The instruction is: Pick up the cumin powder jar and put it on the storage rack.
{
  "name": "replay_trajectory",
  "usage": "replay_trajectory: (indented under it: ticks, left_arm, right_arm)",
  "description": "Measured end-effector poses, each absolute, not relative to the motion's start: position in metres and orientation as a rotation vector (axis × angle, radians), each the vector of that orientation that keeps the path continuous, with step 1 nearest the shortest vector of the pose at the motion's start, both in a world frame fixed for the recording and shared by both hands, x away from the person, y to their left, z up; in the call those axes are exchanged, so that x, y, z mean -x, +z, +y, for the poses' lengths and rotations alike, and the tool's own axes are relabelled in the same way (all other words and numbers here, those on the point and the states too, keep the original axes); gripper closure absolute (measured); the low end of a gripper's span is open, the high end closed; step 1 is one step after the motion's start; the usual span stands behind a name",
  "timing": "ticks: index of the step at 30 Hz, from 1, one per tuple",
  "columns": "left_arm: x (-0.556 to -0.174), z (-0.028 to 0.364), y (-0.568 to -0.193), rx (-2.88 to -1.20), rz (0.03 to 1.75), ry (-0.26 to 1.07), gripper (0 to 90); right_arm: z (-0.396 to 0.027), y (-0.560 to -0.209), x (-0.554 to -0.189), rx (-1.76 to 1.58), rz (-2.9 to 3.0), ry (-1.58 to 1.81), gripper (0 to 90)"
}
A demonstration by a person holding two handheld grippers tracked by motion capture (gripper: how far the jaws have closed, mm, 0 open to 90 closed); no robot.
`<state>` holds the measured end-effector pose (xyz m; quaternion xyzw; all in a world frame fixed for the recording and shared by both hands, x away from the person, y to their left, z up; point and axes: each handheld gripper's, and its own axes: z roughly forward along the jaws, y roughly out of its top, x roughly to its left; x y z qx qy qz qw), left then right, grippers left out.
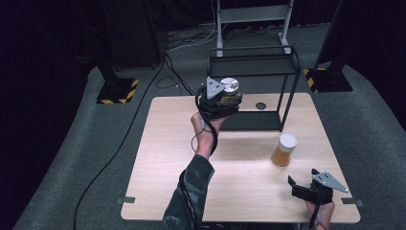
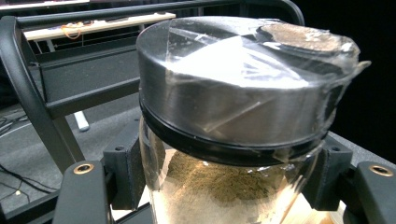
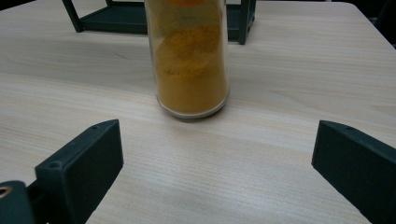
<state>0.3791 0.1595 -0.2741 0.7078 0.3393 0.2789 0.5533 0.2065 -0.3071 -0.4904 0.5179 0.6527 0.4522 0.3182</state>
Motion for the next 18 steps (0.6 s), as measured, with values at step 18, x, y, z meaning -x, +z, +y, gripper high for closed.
replay_trajectory:
  ticks: [18]
  left_arm:
    - [-0.394,0.157,-0.269,-1.655,0.814,0.649,29.3]
  right_arm:
    - [-0.309,-0.491,-0.207,-1.360,1.719,1.202,1.2]
